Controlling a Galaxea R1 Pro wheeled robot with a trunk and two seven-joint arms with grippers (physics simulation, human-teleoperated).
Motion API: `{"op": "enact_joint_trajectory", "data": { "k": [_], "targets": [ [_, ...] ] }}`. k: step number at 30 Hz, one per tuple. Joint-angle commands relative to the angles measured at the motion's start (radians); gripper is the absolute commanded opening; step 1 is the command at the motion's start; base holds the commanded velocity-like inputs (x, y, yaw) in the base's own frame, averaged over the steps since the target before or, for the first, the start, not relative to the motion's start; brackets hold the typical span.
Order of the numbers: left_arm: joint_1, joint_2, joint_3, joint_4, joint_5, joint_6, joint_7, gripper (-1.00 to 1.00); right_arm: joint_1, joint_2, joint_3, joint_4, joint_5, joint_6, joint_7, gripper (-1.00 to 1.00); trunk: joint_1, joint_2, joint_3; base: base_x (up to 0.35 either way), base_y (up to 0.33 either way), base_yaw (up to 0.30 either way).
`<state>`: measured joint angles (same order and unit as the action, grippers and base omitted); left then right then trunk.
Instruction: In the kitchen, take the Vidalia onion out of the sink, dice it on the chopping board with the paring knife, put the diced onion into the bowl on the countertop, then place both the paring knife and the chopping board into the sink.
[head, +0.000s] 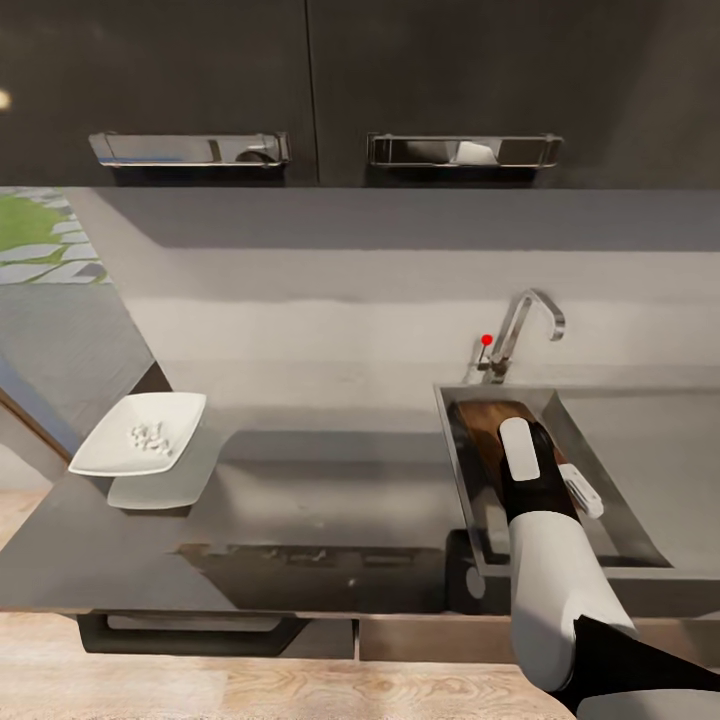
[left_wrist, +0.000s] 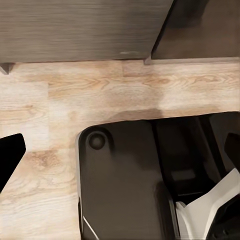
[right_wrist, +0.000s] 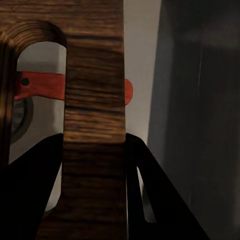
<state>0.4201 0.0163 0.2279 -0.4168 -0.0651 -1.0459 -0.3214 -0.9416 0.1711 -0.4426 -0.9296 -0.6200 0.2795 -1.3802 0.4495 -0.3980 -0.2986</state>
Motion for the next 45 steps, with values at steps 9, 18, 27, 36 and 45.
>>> {"op": "enact_joint_trajectory", "data": {
  "k": [9,18,27,36,45],
  "targets": [
    [0.000,-0.001,0.008,-0.002,-0.006,-0.001,-0.006,1.00,-0.001,-0.002,-0.004,-0.002,-0.002,0.012,-0.004,-1.00,0.001,-0.002,-0.016,0.000,0.000,0.000],
    [0.000,-0.001,0.008,-0.002,-0.006,-0.001,-0.007,1.00,-0.001,-0.002,-0.004,-0.002,-0.002,0.012,-0.003,-1.00,0.001,-0.002,-0.031,0.000,0.000,0.000],
    [0.000,-0.001,0.008,-0.002,-0.006,-0.001,-0.006,1.00,-0.001,-0.001,-0.002,-0.002,-0.003,0.013,-0.003,-1.00,0.001,-0.002,-0.045,0.000,0.000,0.000],
    [0.000,-0.001,0.008,-0.002,-0.006,-0.001,-0.006,1.00,-0.001,-0.001,-0.002,-0.002,-0.003,0.013,-0.003,-1.00,0.001,-0.002,-0.059,0.000,0.000,0.000],
    [0.000,-0.001,0.008,-0.002,-0.006,-0.001,-0.006,1.00,-0.001,-0.002,-0.004,0.019,-0.003,0.013,0.002,-1.00,0.001,-0.002,-0.074,0.000,0.000,0.000]
  ]
}}
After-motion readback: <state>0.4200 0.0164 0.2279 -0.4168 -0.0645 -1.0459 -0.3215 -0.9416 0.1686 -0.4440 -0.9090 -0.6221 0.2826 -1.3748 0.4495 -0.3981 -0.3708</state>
